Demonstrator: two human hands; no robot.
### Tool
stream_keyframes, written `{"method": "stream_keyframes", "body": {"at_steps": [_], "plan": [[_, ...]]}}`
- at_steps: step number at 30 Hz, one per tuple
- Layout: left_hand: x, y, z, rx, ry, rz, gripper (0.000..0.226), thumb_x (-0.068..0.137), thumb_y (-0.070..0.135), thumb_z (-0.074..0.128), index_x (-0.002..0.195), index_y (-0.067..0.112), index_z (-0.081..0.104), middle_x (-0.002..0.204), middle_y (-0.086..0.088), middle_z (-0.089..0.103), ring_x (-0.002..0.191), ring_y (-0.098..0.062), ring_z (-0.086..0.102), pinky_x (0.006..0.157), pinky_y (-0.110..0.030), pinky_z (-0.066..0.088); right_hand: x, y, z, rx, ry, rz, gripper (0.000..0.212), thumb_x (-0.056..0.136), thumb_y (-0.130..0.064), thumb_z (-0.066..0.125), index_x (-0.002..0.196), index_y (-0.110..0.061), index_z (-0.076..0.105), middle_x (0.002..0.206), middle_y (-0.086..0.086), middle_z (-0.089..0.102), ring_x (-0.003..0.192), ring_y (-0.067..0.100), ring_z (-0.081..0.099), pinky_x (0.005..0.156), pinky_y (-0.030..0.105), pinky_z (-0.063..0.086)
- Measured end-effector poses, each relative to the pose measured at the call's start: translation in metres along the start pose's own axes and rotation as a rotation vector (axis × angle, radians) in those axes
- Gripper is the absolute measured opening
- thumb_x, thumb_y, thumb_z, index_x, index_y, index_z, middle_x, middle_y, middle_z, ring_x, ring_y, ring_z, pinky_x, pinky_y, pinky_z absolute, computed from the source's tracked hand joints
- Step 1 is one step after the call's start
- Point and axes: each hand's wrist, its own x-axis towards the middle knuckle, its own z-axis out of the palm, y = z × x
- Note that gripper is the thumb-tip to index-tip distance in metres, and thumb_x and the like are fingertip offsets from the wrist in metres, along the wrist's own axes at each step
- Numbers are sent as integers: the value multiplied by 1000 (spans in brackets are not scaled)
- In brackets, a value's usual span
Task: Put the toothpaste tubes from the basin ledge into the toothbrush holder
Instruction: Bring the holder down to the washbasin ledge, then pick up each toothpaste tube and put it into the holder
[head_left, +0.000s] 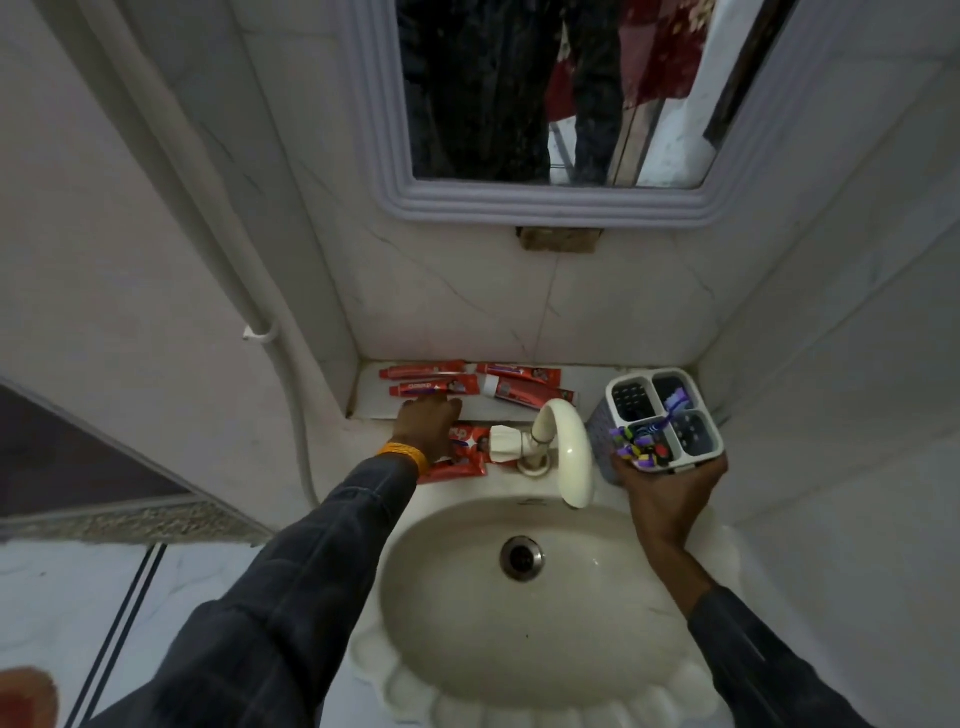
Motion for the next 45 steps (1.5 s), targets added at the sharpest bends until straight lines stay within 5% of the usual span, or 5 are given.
{"method": "stream_keyframes", "body": {"at_steps": [8,17,27,40,45], "plan": [[-6,-1,-7,71,-6,-37,31,91,30,63,115,11,64,121,-12,65,109,-31,62,94,-45,53,-8,-1,-2,23,-48,-12,126,51,2,105,155,0,34,157,17,52,141,30,60,117,34,54],[-12,26,-99,-344,380,-123,22,92,29,59,92,12,72,88,-13,74,79,-31,70,75,-38,59,-8,-6,-5,115,-72,-2,119,49,16,99,149,3,37,147,14,55,131,28,62,94,-1,49],[27,165,-170,-512,454,256,22,82,30,75,82,9,75,80,-9,76,72,-19,68,65,-25,44,-9,-4,-5,151,-61,-19,118,46,-1,108,144,-9,42,145,7,60,130,6,67,103,29,61],[55,215,-118,-230,309,336,25,90,39,63,96,16,71,94,-9,73,86,-28,67,66,-28,39,-7,-17,1,140,-70,-16,116,52,-10,107,149,-5,43,142,-8,58,130,-11,60,103,9,51],[68,212,-107,-233,287,303,17,84,36,67,89,19,69,94,-6,72,89,-28,65,66,-28,38,-4,-15,5,105,-90,-1,118,53,-22,107,151,-8,44,147,4,61,136,14,64,109,28,58]]}}
